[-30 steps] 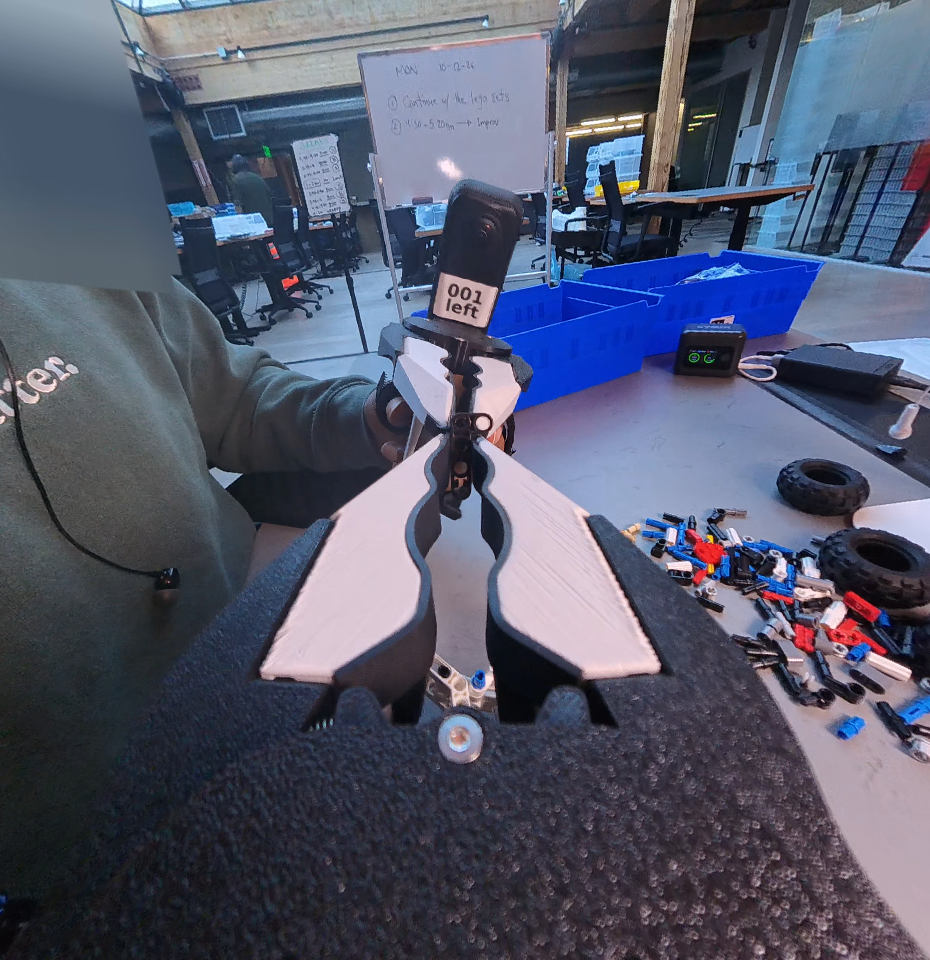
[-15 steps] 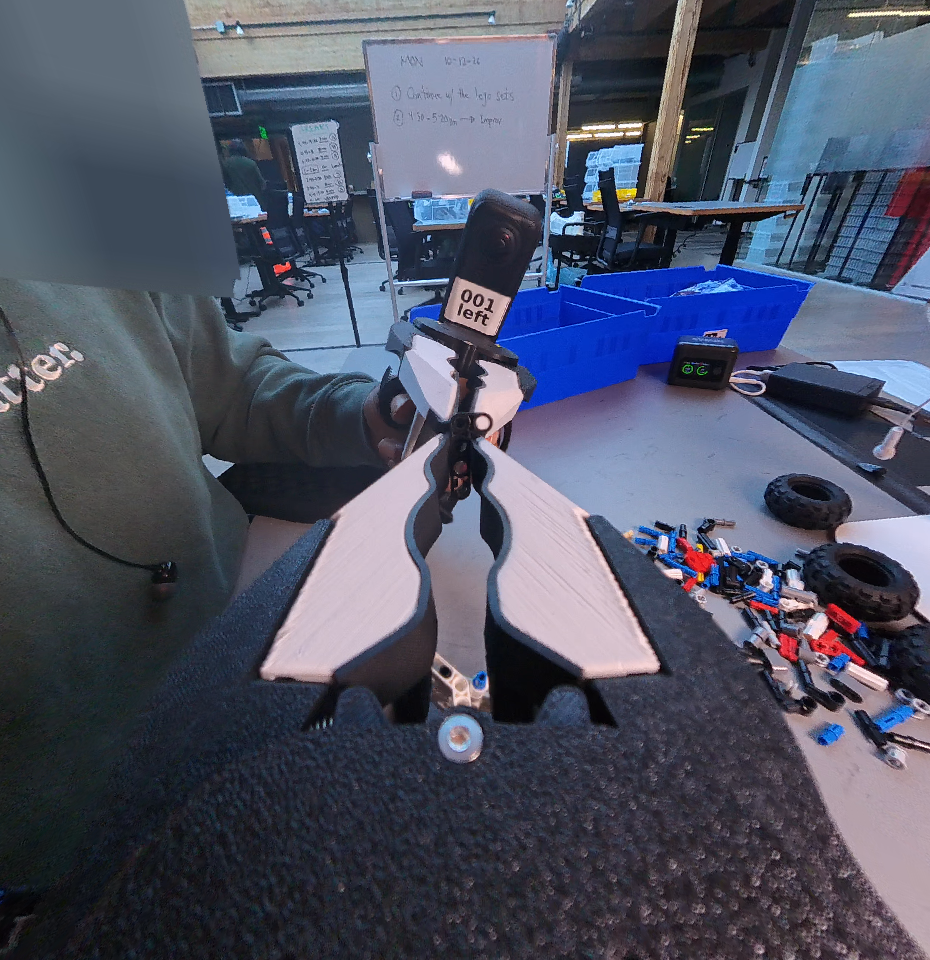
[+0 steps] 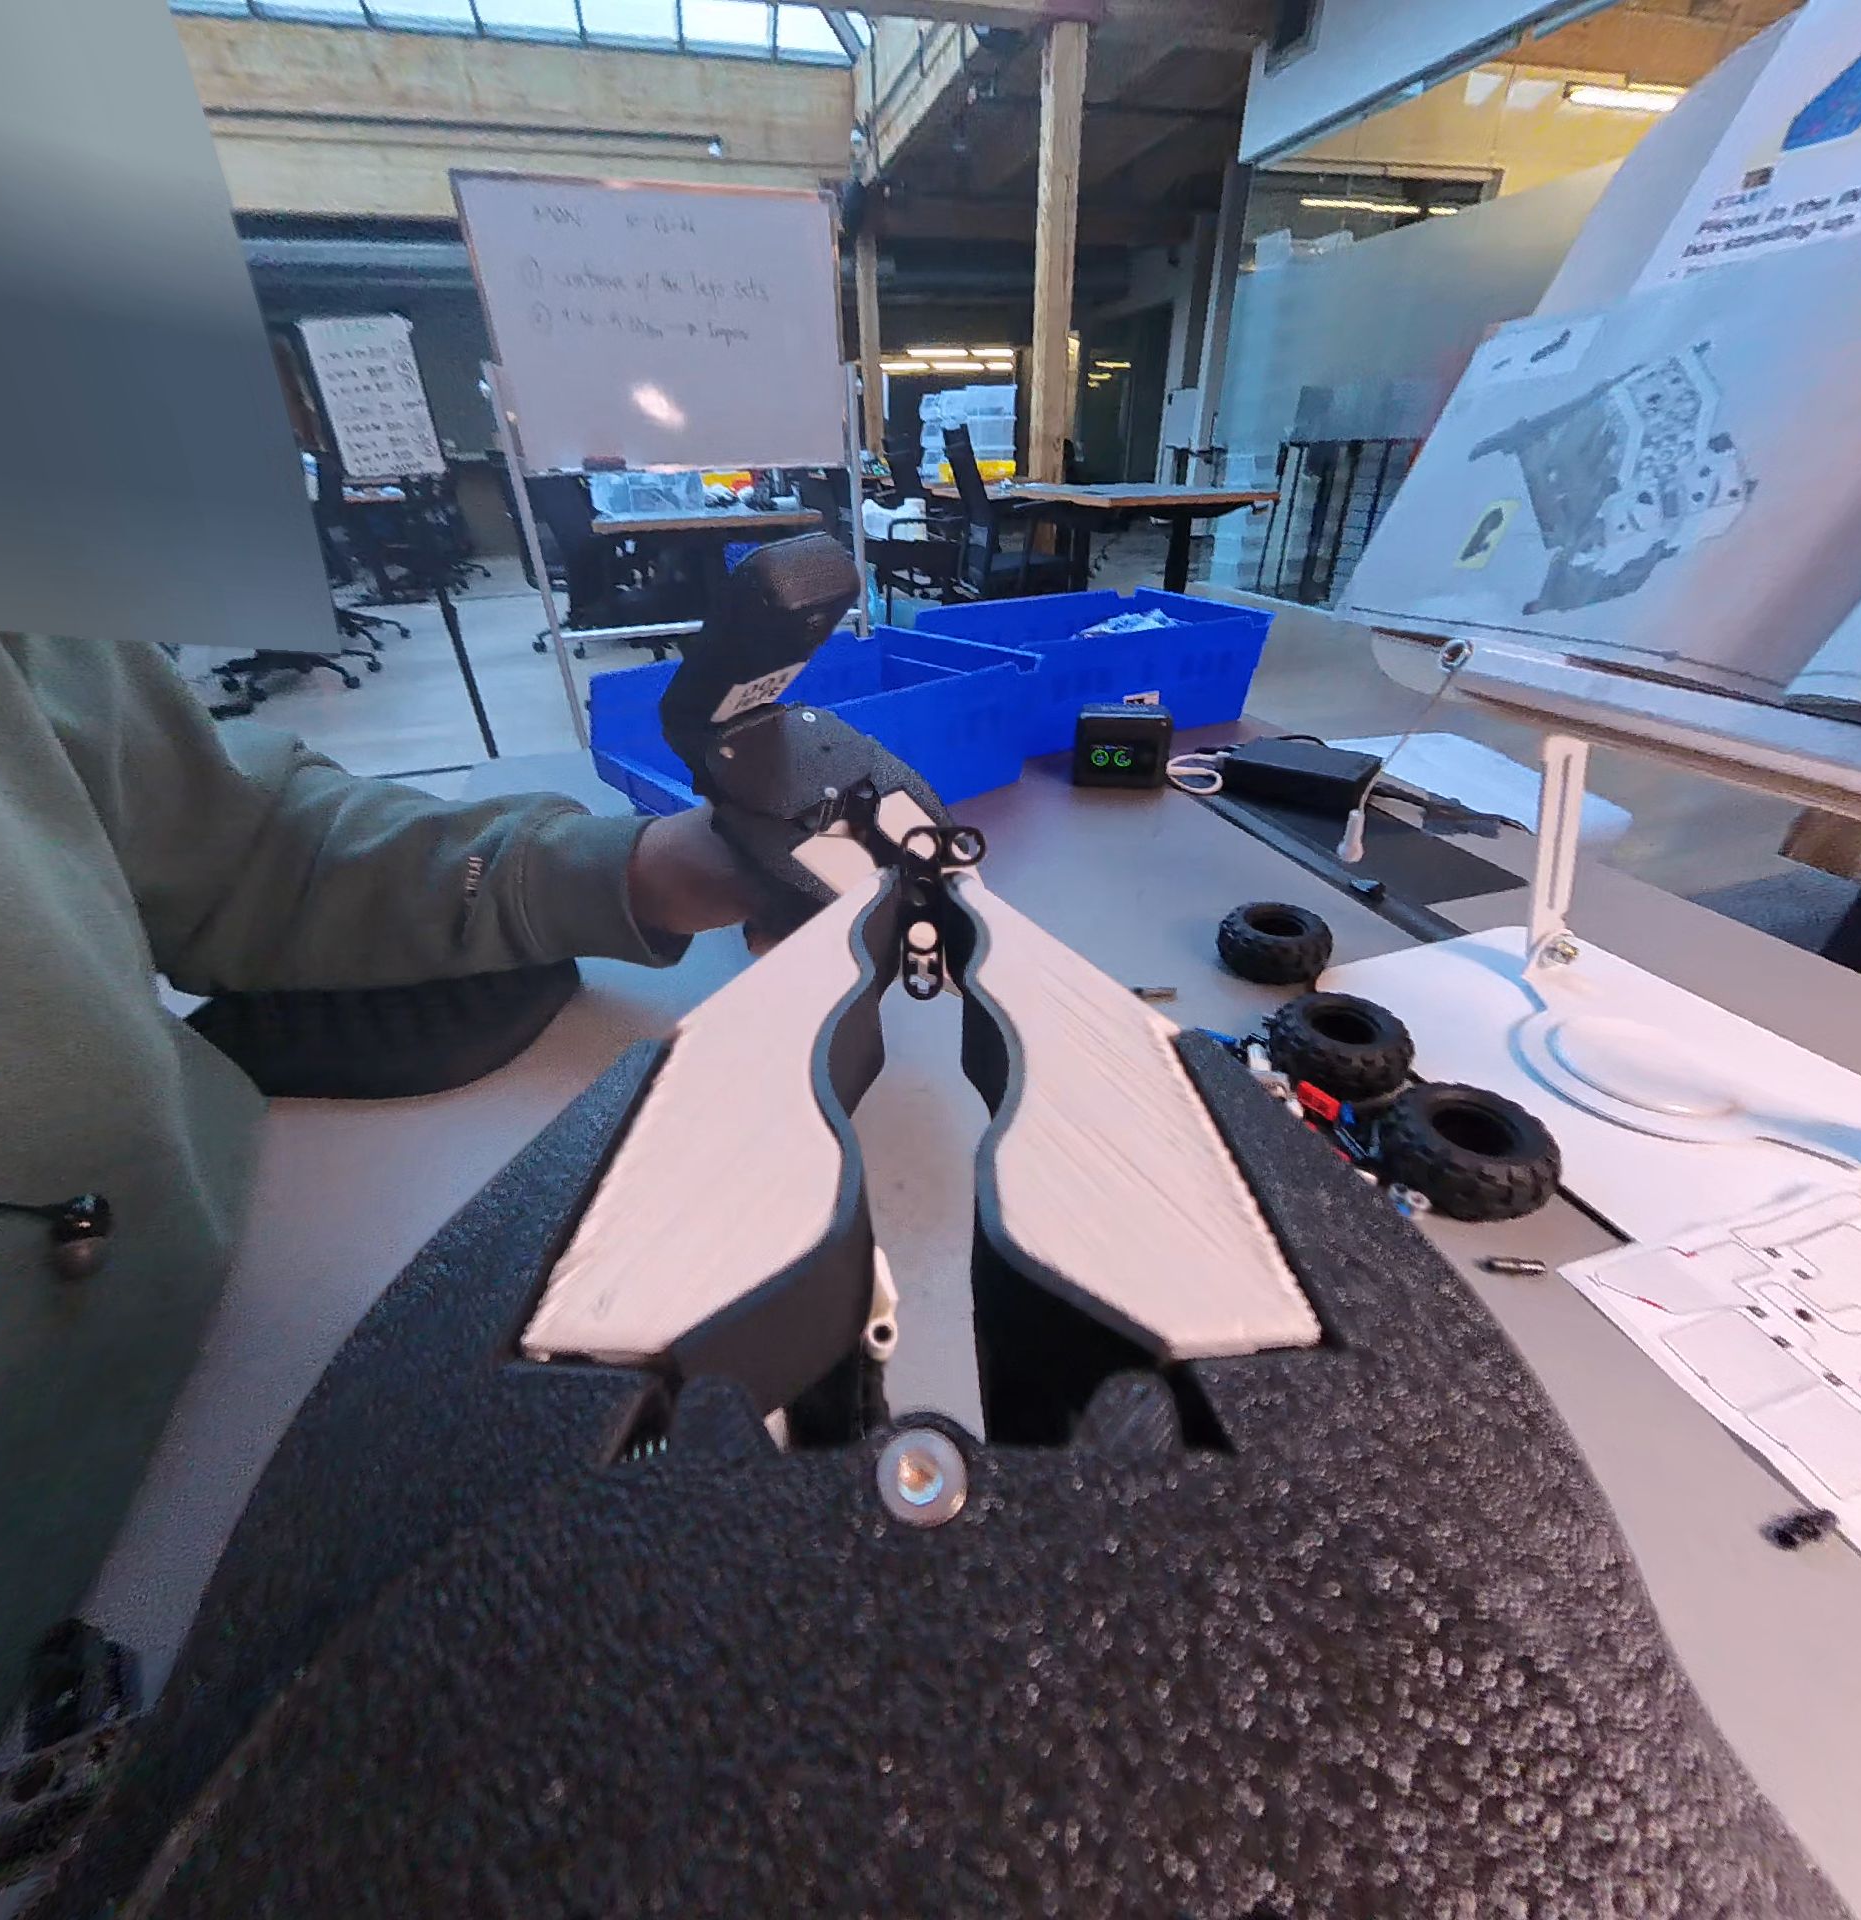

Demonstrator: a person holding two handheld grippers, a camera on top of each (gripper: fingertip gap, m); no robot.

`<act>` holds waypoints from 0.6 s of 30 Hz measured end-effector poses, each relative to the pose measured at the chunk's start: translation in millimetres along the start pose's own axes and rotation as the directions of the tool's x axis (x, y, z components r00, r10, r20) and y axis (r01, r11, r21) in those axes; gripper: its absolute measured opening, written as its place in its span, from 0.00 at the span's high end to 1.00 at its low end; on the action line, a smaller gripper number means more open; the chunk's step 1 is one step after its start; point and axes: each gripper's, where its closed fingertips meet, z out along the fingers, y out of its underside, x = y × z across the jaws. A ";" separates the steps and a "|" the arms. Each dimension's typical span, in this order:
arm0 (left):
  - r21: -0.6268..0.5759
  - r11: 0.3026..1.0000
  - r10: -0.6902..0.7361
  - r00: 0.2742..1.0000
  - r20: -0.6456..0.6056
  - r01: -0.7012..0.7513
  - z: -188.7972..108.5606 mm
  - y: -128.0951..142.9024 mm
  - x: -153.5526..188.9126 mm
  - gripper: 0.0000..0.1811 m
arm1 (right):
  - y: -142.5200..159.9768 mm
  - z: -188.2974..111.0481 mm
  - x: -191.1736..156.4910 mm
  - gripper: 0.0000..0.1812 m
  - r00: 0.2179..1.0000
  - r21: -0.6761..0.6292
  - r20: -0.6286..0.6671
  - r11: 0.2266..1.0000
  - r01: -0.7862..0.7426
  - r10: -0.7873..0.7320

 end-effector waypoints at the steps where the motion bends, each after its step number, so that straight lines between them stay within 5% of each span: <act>1: -0.055 0.998 0.042 0.999 0.028 -0.040 8.5 6.9 -4.7 0.98 | 4.4 0.1 3.6 0.97 1.000 -0.014 -0.018 1.000 0.010 -0.010; 9: -0.183 0.976 0.134 0.989 0.054 -0.122 51.5 18.6 -20.2 0.97 | 29.1 -1.7 21.5 0.97 0.990 -0.084 -0.115 0.994 0.067 -0.076; 18: -0.087 0.996 0.033 0.999 0.005 -0.032 44.9 4.9 -15.3 0.83 | 37.0 -2.4 22.9 0.97 0.987 -0.112 -0.124 0.990 0.085 -0.099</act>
